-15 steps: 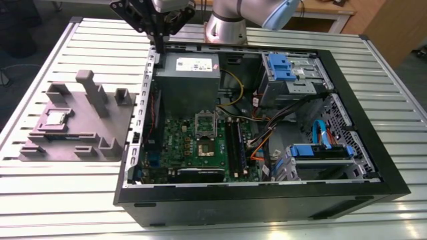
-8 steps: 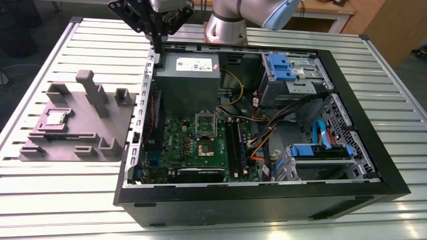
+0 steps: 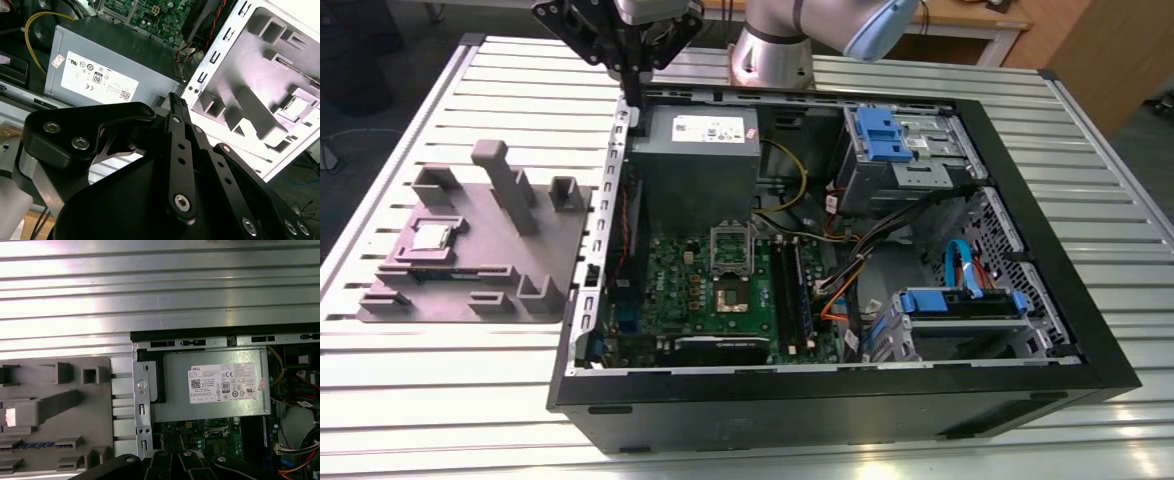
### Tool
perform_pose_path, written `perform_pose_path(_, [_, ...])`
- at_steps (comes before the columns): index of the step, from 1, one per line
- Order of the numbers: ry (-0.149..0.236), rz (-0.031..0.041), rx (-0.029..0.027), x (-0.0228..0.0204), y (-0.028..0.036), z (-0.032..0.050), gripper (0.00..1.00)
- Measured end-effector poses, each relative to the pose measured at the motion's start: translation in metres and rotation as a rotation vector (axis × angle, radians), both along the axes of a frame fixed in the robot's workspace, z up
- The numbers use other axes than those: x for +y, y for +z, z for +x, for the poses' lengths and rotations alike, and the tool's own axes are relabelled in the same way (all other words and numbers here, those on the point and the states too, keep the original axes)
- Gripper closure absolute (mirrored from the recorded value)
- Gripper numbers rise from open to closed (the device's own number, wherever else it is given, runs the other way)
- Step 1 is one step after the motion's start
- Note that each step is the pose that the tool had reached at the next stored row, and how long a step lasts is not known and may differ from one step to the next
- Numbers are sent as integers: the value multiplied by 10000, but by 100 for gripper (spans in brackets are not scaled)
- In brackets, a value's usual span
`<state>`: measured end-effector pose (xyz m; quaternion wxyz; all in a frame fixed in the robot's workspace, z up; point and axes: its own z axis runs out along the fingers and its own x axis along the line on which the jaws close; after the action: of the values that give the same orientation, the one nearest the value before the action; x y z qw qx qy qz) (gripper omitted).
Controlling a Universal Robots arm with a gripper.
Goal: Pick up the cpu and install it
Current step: 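Reach for the cpu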
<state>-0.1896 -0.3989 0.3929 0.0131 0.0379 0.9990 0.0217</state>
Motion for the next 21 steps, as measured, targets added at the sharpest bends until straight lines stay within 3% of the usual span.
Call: perform_pose_path(21, [0, 0, 0, 0, 0, -59, 90])
